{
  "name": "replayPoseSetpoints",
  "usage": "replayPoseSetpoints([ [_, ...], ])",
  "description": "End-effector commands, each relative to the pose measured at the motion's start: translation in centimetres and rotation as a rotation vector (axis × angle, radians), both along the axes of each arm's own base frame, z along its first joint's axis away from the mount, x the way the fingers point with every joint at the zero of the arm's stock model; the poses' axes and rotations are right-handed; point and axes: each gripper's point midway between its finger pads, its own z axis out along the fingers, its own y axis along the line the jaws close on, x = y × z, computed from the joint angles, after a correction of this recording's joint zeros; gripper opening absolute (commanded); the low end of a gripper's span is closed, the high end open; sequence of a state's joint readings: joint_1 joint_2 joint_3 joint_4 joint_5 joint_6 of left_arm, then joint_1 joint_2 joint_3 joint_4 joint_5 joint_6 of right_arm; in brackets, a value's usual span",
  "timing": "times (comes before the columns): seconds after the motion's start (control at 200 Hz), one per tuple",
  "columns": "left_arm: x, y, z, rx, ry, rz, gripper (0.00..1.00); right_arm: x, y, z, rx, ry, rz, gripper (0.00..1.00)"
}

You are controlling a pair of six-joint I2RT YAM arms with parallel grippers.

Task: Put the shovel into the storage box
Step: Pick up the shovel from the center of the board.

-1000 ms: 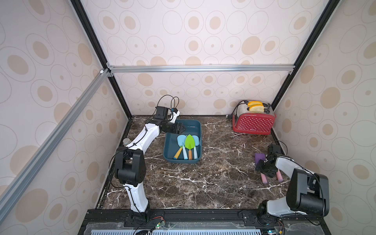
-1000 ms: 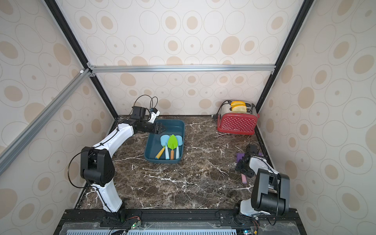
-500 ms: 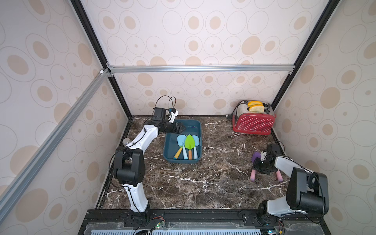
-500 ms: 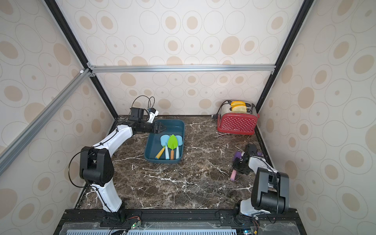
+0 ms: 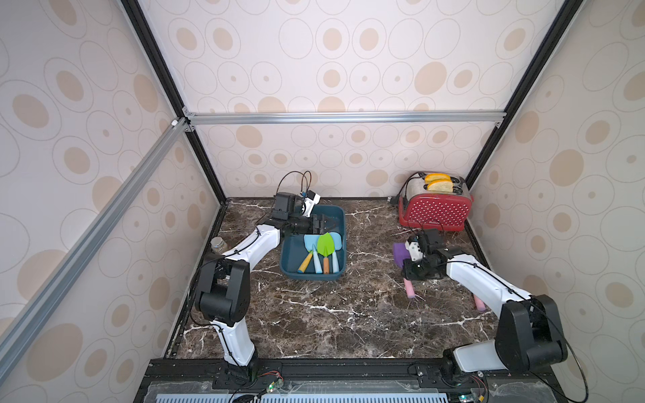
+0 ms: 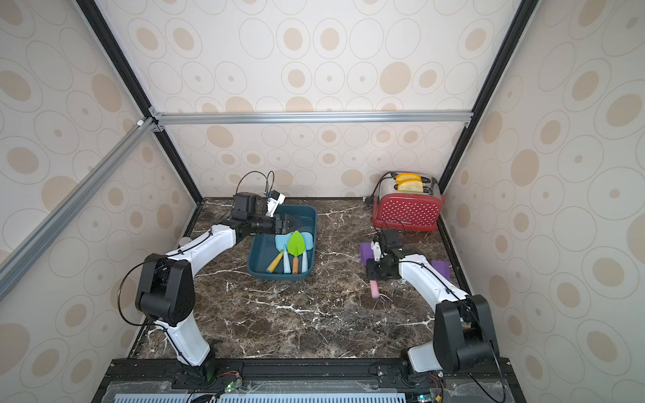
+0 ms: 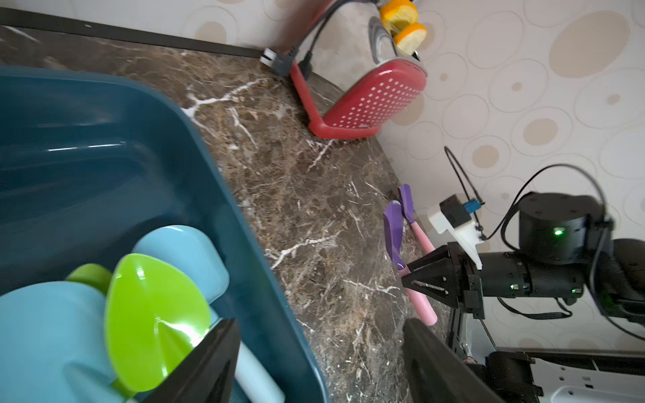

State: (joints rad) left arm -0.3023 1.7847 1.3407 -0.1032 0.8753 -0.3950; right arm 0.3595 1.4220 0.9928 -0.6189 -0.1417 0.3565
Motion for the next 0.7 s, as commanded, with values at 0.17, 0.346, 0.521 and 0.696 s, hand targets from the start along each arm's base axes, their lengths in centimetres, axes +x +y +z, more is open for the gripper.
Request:
replayPoseSetpoints([
  [0.17, -3.2, -4.0, 1.6, -0.044, -0.041, -0.072, 0.75, 1.7, 5.1, 4.6, -0.059, -0.106, 0.18, 0.01],
  [0.346, -3.5, -5.0, 2.5, -0.047, -0.07, -0.068, 0.75, 2.1, 7.6, 5.3, -0.072, -0.129, 0.25, 0.01],
  [0.521, -3.4, -6.0, 2.5, -0.048, -0.077, -0.073, 0.75, 1.9, 9.5, 5.9, -0.065, -0.145, 0.29, 0.01],
  [0.696, -2.6, -6.6, 1.5, -0.046, -0.058, -0.068, 0.75, 1.5, 11.5, 6.7, -0.054, -0.164, 0.326, 0.01],
])
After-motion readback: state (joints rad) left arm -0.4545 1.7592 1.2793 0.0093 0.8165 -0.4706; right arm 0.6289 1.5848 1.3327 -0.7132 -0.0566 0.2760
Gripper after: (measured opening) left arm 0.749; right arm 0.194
